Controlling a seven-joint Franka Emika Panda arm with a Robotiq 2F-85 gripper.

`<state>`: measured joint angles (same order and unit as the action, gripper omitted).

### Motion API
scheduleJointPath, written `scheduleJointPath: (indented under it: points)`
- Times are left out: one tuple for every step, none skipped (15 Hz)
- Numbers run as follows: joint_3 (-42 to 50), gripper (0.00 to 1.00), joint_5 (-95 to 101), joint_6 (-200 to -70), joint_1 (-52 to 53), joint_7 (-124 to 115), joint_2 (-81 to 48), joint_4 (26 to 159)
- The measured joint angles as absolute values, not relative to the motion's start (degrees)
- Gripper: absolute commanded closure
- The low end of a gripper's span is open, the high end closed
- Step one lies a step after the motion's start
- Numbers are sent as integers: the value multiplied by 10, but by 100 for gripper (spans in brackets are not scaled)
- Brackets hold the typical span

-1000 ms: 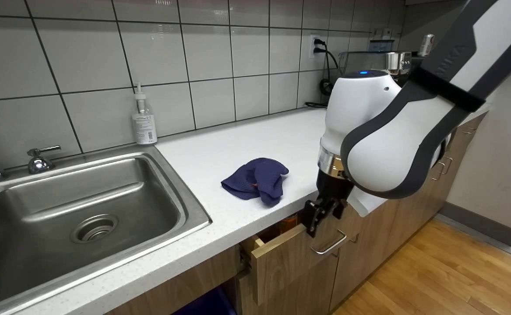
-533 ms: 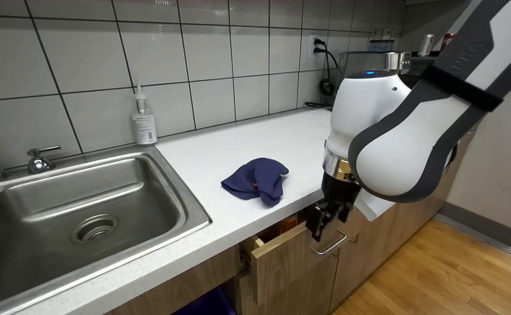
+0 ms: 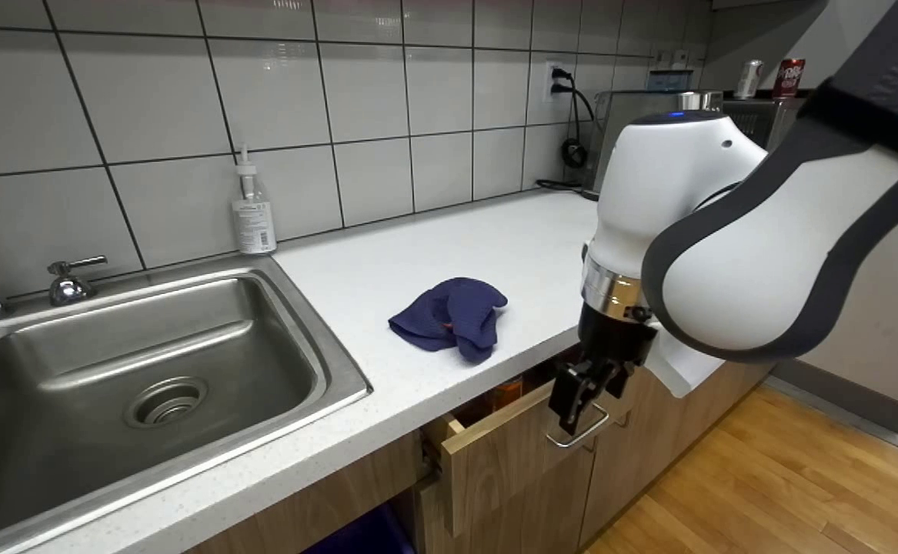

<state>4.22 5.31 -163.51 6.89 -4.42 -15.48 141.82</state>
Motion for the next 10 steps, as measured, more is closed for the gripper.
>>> scheduleJointPath:
  points:
    - [43,0,59,-1635,70,-48,-143,1425]
    - [45,0,67,-1635,71,-55,-132,1430]
    - [46,0,76,-1634,72,-63,-121,1435]
    - [48,0,85,-1633,72,-71,-110,1439]
    - [49,0,93,-1632,72,-80,-98,1443]
    - [50,0,98,-1631,72,-87,-87,1446]
    - [52,0,104,-1627,72,-94,-77,1448]
    - [52,0,112,-1623,72,-102,-66,1449]
    - [53,0,121,-1617,71,-112,-57,1450]
    - [53,0,132,-1613,70,-124,-48,1449]
